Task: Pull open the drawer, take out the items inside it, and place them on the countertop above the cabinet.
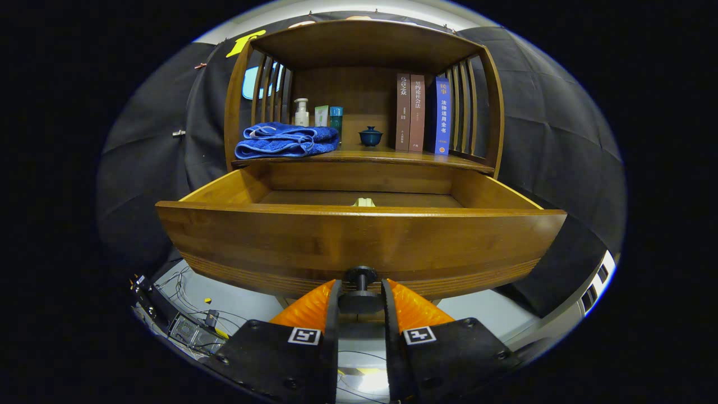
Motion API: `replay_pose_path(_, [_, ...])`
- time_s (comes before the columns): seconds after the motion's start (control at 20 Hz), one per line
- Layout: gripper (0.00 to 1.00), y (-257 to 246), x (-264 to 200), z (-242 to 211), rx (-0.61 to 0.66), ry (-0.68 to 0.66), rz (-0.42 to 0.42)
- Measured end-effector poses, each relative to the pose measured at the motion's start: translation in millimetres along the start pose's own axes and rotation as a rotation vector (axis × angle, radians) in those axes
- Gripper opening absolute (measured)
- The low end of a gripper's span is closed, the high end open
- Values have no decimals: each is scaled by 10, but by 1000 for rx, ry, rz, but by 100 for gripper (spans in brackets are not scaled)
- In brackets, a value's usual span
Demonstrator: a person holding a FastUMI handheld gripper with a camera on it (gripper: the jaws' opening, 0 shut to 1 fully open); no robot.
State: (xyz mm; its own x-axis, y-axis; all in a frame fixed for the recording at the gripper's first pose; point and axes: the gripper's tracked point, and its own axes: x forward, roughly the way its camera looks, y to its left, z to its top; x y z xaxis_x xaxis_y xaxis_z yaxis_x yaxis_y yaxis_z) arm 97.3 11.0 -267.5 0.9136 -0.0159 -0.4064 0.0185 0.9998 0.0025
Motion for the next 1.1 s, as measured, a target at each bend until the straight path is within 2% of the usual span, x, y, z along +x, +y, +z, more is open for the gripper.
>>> replay_pose_path(0.05, [43, 16, -17, 26, 11, -1, 10])
replay_pose_path(0.15, [66, 42, -87, 83, 22, -7, 14])
replay_pose_path(0.3, [100, 44, -231, 306, -35, -23, 0])
replay_pose_path(0.65, [99, 124, -444, 1177, 0, -12, 9])
replay_pose_path(0.85, [99, 47, -43, 1477, -14, 89, -33])
replay_pose_path(1.1, [99, 52, 696, 1202, -37, 371, -11])
